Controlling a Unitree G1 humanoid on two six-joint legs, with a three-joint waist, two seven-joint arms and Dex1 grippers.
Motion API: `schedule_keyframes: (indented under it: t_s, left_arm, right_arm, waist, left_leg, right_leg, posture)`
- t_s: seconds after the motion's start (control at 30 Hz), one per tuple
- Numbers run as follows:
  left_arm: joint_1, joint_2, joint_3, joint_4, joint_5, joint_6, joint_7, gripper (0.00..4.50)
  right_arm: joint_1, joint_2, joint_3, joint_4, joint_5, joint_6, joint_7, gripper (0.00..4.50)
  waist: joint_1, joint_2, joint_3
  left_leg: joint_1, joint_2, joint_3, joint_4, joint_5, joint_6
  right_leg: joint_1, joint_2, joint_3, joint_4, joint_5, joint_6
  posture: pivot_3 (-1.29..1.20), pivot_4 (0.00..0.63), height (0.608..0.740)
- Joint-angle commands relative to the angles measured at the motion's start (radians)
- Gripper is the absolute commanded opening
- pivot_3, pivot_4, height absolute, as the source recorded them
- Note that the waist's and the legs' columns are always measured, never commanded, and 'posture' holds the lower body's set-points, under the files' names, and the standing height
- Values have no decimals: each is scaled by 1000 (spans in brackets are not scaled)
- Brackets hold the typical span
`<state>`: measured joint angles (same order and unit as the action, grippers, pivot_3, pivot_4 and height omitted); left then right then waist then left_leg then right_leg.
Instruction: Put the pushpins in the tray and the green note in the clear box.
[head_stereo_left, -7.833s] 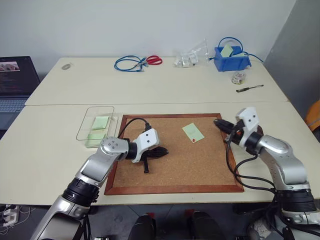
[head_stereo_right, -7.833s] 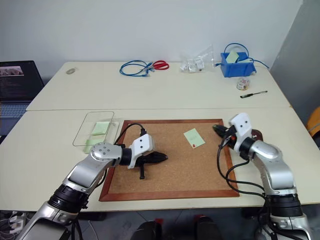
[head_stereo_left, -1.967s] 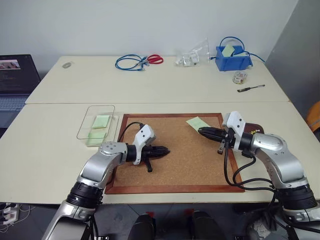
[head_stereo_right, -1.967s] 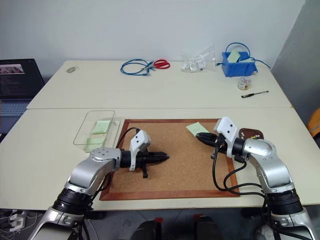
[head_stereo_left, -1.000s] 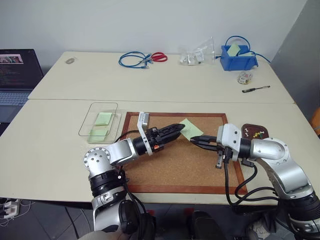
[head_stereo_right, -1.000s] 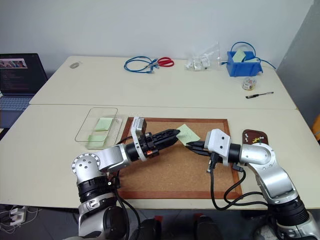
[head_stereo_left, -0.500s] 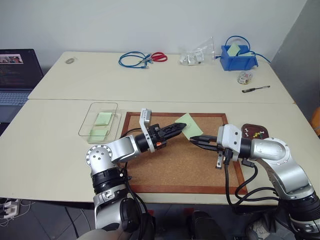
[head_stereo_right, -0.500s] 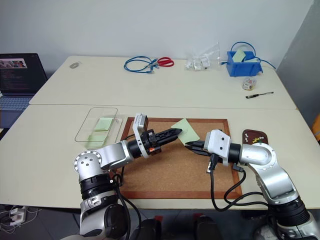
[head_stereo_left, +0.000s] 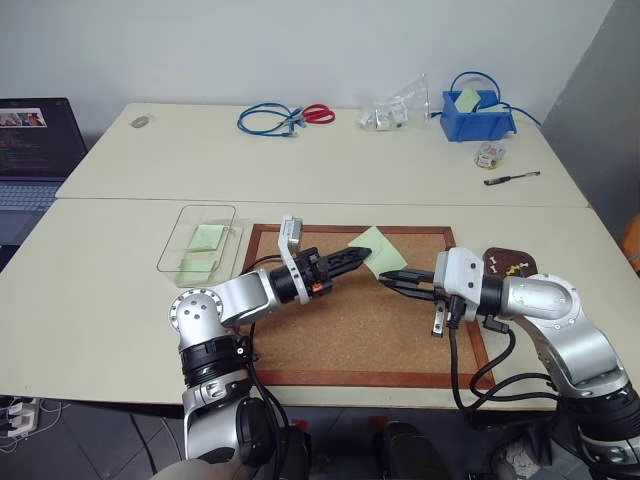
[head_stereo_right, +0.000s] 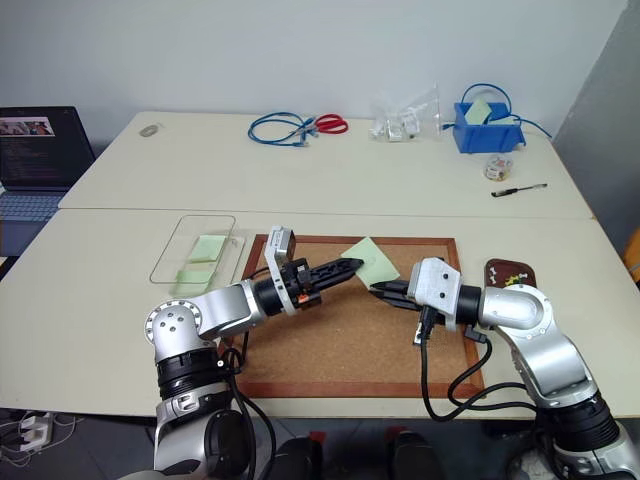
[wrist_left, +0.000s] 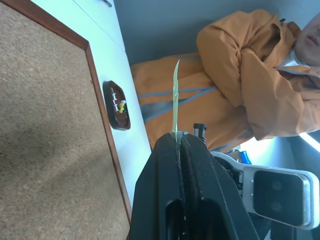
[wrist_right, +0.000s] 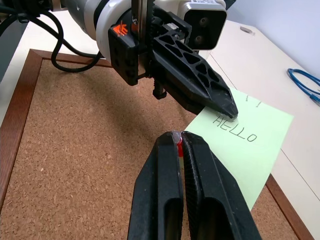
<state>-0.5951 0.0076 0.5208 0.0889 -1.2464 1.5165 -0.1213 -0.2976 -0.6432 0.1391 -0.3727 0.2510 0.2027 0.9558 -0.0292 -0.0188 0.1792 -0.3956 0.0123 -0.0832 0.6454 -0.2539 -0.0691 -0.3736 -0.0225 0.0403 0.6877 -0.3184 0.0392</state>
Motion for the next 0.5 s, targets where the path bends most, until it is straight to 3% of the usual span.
schedule_keyframes:
  t_s: [0.03, 0.5]
  left_arm:
    - [11, 27, -42, -13, -4, -17, -16, 35]
    - [30, 99, -150, -24, 47, -111, -88, 35]
  right_arm:
    - [-23, -17, -45, -56, 26, 2, -6, 0]
    - [-67, -13, -119, -122, 185, 221, -60, 0]
  waist:
    - [0, 0, 0]
    - [0, 0, 0]
  left_leg:
    - [0, 0, 0, 0, 0, 0]
    - [0, 0, 0, 0, 0, 0]
  right_leg:
    - [0, 0, 0, 0, 0, 0]
    - [0, 0, 0, 0, 0, 0]
  posture:
    - [0, 150, 740]
    - [0, 150, 740]
